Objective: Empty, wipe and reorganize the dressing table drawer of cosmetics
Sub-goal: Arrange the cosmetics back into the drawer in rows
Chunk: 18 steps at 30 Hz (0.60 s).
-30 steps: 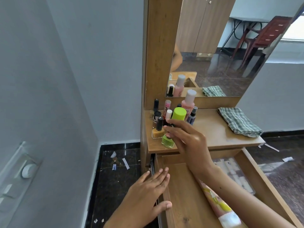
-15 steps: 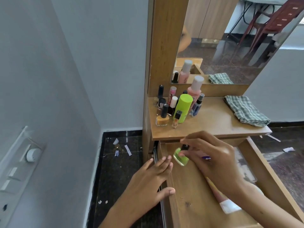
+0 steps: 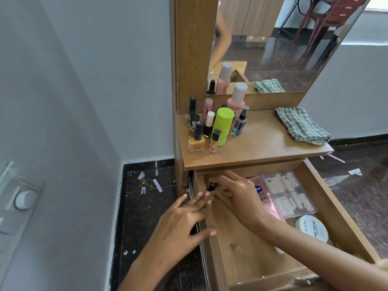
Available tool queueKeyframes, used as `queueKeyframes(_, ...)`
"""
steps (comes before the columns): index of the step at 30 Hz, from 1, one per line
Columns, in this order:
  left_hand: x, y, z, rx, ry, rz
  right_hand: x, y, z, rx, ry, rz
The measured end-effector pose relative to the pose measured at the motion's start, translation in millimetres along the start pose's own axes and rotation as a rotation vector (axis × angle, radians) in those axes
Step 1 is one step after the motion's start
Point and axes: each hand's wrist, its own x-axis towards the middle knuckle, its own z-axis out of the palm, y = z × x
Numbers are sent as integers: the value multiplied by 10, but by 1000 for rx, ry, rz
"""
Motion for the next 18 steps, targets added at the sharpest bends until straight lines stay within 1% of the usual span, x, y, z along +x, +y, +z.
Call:
queueKeyframes(8,9,0,4,-21,1,-15,40,38,52,-47,26,-71)
queueKeyframes(12,11,-13,15,-5,4,-8,-36,-6,-102,-121,30,-91)
queueKeyframes(15,14,-16,9,14,-8,-5,-49,-109,-350,-161,99,-147)
queueKeyframes(18,34,-8,-1,37,-55,-13,51,-234,-559,-121,226,-199)
